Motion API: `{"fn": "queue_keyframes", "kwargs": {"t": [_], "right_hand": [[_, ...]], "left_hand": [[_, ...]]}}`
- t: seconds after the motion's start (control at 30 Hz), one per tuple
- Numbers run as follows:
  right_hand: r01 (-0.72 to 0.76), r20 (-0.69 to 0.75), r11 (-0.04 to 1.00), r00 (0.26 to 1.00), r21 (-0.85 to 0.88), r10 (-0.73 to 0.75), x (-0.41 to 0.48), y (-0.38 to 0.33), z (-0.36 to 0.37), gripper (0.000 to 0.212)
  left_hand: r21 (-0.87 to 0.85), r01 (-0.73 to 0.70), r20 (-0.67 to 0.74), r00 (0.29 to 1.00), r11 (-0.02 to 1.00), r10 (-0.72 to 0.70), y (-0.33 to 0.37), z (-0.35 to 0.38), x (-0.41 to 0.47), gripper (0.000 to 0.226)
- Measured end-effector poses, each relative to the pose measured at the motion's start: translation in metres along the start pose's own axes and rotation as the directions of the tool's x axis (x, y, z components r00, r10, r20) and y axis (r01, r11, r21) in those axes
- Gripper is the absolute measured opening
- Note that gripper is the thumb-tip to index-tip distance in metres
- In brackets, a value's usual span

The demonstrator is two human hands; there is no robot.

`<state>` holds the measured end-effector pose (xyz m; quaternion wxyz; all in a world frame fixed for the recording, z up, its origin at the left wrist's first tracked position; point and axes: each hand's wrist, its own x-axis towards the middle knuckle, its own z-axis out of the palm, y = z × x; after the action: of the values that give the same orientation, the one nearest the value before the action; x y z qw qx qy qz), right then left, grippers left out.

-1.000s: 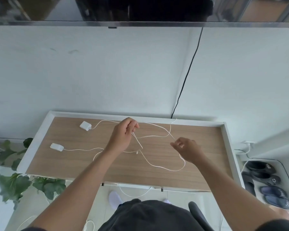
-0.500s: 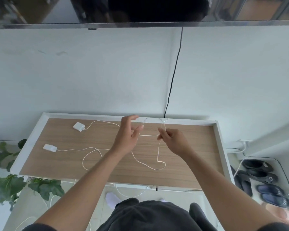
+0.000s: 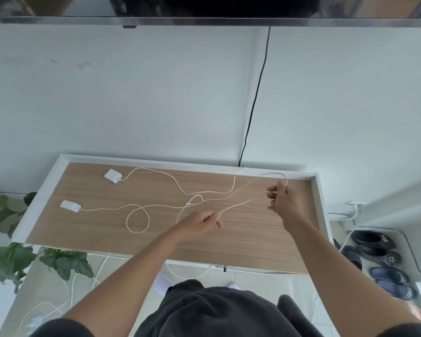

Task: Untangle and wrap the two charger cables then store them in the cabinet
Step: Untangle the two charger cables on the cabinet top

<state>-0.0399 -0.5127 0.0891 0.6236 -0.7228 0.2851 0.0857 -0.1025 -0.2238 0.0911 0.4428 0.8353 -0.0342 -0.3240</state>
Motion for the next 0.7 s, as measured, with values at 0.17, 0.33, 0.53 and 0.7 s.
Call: {"fn": "queue_keyframes", "kwargs": {"t": [0.17, 0.33, 0.53, 0.7], "right_hand": [[-0.195, -0.106, 0.968, 0.971, 0.159, 0.213, 0.021, 0.027, -0.034, 0.049], [-0.264, -0.125, 0.935, 0.946, 0.237, 0.299, 0.035, 0.041, -0.050, 0.044], [-0.294, -0.110, 0.931, 0.940, 0.214, 0.322, 0.041, 0.045, -0.053, 0.043], [-0.320, -0.136, 0.922, 0.925, 0.220, 0.354, 0.041, 0.054, -0.046, 0.036]], "left_hand": [[0.344, -0.013, -0.040, 0.999, 0.939, 0.029, -0.034, -0.049, -0.006, 0.044], [0.544, 0.151, -0.179, 0.982, 0.826, -0.062, -0.055, -0.091, -0.011, 0.049], [0.607, 0.235, -0.306, 0.951, 0.759, -0.050, -0.058, -0.109, -0.007, 0.051], [0.594, 0.250, -0.274, 0.956, 0.765, -0.100, -0.067, -0.110, -0.004, 0.046]]}}
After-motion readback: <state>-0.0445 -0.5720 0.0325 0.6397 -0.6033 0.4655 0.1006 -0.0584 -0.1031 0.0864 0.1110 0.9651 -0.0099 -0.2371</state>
